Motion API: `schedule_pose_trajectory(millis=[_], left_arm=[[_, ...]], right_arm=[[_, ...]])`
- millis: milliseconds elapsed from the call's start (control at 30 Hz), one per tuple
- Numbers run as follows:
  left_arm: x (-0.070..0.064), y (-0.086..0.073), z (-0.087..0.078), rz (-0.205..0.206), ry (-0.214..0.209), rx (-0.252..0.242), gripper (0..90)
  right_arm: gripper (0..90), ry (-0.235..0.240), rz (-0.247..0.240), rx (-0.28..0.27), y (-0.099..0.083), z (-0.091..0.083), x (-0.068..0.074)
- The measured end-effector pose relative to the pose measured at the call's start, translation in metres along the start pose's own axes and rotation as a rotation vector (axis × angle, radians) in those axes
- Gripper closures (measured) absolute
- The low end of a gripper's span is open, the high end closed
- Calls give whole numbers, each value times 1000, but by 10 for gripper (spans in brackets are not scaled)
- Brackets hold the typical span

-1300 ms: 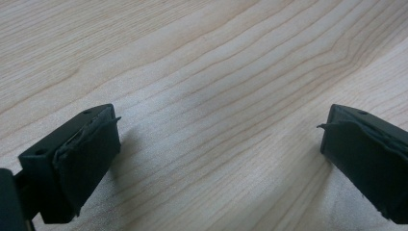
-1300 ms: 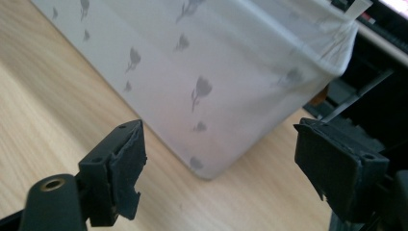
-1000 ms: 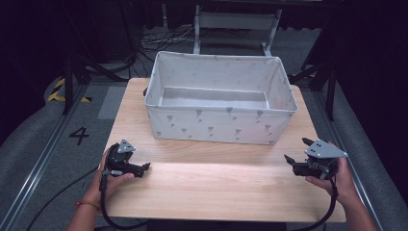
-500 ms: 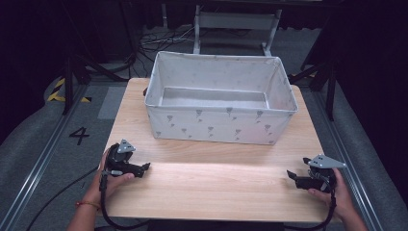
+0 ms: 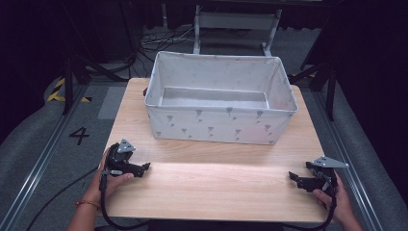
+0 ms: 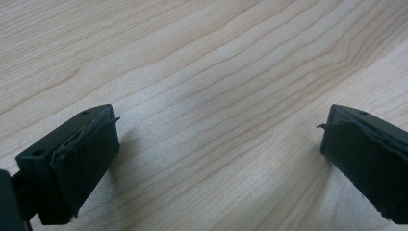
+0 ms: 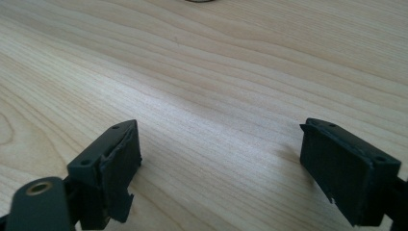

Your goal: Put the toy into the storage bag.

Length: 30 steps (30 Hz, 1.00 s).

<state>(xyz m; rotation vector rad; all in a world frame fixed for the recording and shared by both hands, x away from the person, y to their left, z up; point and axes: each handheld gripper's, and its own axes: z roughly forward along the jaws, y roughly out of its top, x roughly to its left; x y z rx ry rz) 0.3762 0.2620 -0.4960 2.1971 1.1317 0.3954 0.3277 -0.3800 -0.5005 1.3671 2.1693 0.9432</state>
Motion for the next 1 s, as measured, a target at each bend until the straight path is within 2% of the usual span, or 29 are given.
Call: schedule_pose_trajectory(millis=[333, 1000], left_arm=[[0, 0, 0, -5, 4, 0, 2], [-1, 1, 1, -11, 18, 0, 5]], right_arm=[[0, -54, 43, 32, 1, 3, -1], [1, -61, 50, 33, 1, 3, 0]])
